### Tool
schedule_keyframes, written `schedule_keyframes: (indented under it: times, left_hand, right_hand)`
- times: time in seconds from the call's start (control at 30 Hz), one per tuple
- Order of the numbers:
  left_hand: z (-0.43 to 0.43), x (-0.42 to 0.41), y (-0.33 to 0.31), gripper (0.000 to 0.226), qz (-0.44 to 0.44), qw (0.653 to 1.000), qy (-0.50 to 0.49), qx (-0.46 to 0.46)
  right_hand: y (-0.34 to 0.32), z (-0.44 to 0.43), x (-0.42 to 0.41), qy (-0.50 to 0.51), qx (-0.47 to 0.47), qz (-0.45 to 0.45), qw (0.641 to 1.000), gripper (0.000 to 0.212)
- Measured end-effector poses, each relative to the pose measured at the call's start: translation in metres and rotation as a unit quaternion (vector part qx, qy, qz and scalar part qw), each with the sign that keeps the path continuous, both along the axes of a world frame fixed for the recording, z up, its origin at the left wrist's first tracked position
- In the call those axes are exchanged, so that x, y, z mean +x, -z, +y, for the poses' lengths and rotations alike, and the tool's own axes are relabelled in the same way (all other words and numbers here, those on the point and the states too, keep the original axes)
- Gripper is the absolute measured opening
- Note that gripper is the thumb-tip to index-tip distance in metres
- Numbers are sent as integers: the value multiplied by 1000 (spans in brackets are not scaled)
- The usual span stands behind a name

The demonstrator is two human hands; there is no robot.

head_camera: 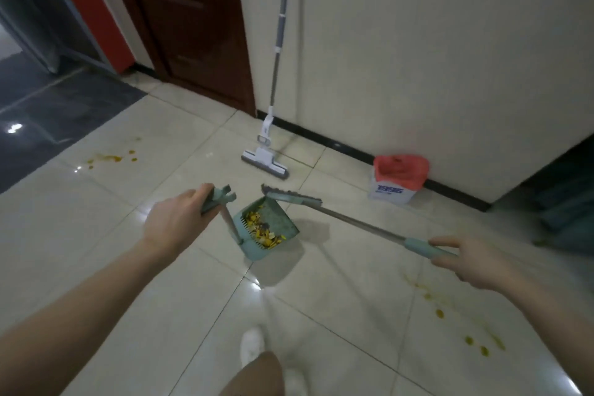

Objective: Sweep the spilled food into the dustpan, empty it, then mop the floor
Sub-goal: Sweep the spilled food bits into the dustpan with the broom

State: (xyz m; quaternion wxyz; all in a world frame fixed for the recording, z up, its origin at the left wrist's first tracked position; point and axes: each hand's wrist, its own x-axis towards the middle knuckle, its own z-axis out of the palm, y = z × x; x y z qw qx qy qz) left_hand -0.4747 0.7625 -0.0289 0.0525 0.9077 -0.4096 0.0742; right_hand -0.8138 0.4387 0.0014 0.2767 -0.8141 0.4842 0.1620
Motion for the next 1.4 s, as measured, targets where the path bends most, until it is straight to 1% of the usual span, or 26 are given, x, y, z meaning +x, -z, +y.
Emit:
schedule_keyframes:
  times: [0.17, 0.33, 0.53, 0.63, 0.73, 0.87, 1.0, 1.17, 1.27, 1.33, 1.4]
  left_hand:
    - [-101, 44, -28, 31, -28, 996, 78, -23]
    - [-198, 75, -53, 34, -69, 983, 159, -54]
    - [-306, 114, -77, 36, -68, 973, 204, -86]
    - [-358, 132, -84, 34, -48, 969, 220, -104]
    - [-406, 139, -84, 32, -34, 966, 238, -95]
    - [-459, 134, -77, 32, -31, 956, 278, -93]
    - [-508, 119, -71, 32, -68, 944, 312, -82]
    - [-548, 80, -45, 31, -105, 932, 346, -33]
    - [-568, 50, -25, 29, -106, 924, 368, -9]
    - [-582, 29, -13, 34, -113, 922, 370, 5]
    - [-592, 5, -3, 45, -119, 918, 378, 11]
  right_hand:
    - [-24, -25, -27, 82, -41, -17, 996, 34]
    - [-40, -57, -35, 140, -82, -22, 987, 34]
    - [-66, -96, -19, 202, -116, -8, 972, 33]
    - [-77, -117, -7, 224, -124, -9, 966, 32]
    - [-77, -136, 0, 239, -130, -2, 962, 31]
    - [-71, -163, -6, 248, -123, 14, 961, 31]
    - [-68, -203, -23, 249, -118, 20, 961, 31]
    - [-60, -262, -38, 200, -107, 24, 974, 36]
    - [-47, -302, -50, 170, -103, 27, 980, 39]
    - [-38, -327, -57, 152, -98, 23, 983, 40]
    - [-28, -351, -63, 130, -95, 29, 987, 44]
